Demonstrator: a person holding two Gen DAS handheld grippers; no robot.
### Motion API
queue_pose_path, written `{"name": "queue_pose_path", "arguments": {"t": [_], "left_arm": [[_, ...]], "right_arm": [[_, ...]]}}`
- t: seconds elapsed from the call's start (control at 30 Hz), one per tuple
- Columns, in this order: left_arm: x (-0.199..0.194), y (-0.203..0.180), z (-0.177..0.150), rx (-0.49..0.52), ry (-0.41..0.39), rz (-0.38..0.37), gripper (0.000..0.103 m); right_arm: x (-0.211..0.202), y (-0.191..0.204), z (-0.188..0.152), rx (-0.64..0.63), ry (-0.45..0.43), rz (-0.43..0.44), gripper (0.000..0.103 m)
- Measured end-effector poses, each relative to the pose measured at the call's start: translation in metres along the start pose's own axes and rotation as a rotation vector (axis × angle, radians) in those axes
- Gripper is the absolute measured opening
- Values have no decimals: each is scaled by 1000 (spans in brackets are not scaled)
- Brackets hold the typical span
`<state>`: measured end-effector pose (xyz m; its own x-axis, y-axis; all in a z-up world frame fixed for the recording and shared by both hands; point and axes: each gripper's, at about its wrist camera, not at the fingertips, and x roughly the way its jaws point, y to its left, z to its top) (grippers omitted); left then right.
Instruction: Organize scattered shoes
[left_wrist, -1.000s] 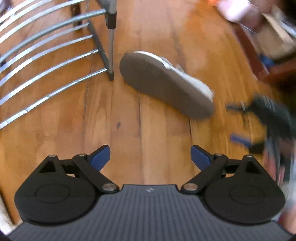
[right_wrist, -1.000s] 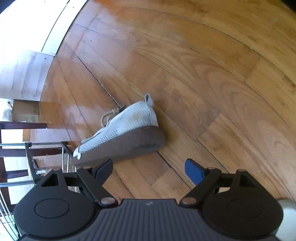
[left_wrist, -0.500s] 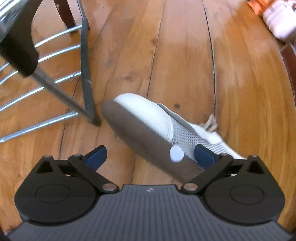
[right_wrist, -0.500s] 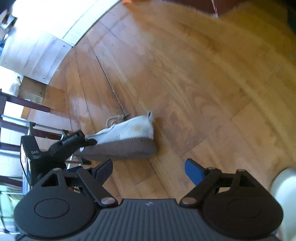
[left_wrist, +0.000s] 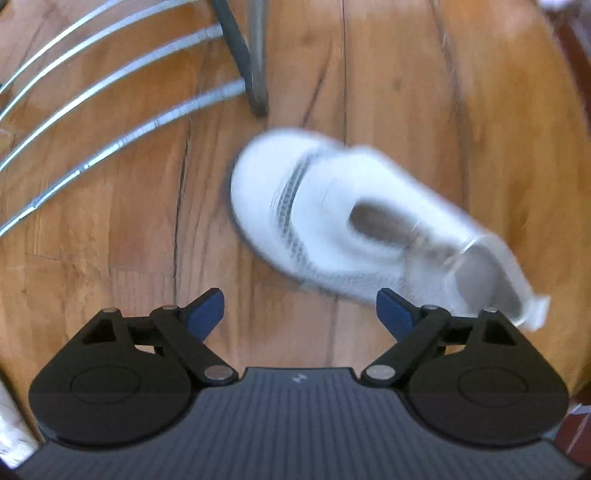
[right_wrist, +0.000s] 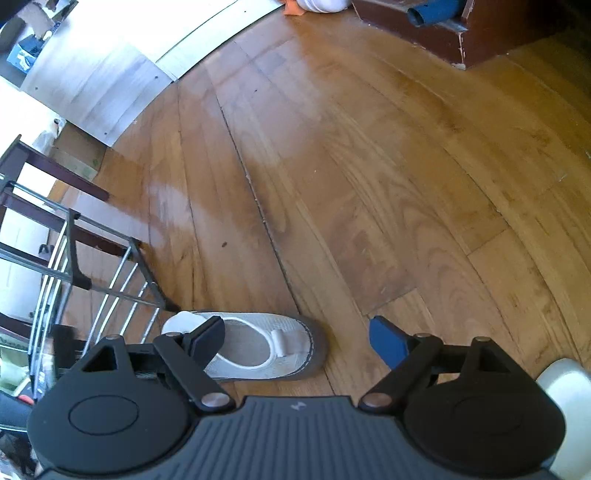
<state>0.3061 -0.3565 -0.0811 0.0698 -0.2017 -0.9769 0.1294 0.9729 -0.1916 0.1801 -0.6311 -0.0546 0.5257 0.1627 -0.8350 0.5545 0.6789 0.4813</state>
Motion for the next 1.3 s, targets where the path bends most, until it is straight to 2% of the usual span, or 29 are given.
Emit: {"name": "queue_pose_path", "arguments": {"t": [0.1,0.2,0.33,0.4,0.47,0.5,0.53,0.6,0.63,0.67,0.77,0.9,1.0,1.07,1.13,1.23,1.27,1.3], "left_arm": [[-3,-10,-9,-27,-41,-30,95],[10,-34,-16,6,-72,-11,97],[39,-48,-8,-28,-131,66,97],[45,-52,-6,-7,-159,96,97],[49,-55,-7,69,-174,176,63],[47,-59,-9,127,-177,212,39],[42,-60,-10,186,-179,221,32],[27,-52,-10,291,-181,202,27],[23,-47,-11,315,-178,209,14],[20,-43,-12,327,-174,217,11],[22,-25,-23,393,-166,264,11],[41,-16,-32,401,-253,310,29],[48,-23,-39,459,-334,341,25],[48,-19,-34,447,-350,325,11],[39,-5,-26,375,-337,257,9],[23,6,-24,367,-316,188,7],[18,13,-23,352,-299,144,7],[13,24,-21,307,-262,54,6]], "right_arm": [[3,-3,-1,17,-2,1,87],[3,-7,-3,28,-4,-7,87],[3,-14,-4,40,-6,-19,87],[3,-16,-5,43,-5,-22,87],[3,-18,-7,44,0,-20,87],[3,-19,-8,42,3,-15,86],[3,-19,-9,40,7,-10,87],[3,-21,-11,35,20,-2,87],[3,-22,-13,33,28,0,87],[3,-23,-14,32,37,2,87],[6,-24,-15,42,44,0,87],[14,-20,-16,51,47,4,87],[20,-11,-20,37,57,9,87],[23,-7,-24,31,64,9,87],[25,-4,-27,26,69,5,87],[25,-2,-33,17,82,-3,87],[25,-2,-34,14,85,-6,87],[25,-1,-36,10,87,-8,87]]}}
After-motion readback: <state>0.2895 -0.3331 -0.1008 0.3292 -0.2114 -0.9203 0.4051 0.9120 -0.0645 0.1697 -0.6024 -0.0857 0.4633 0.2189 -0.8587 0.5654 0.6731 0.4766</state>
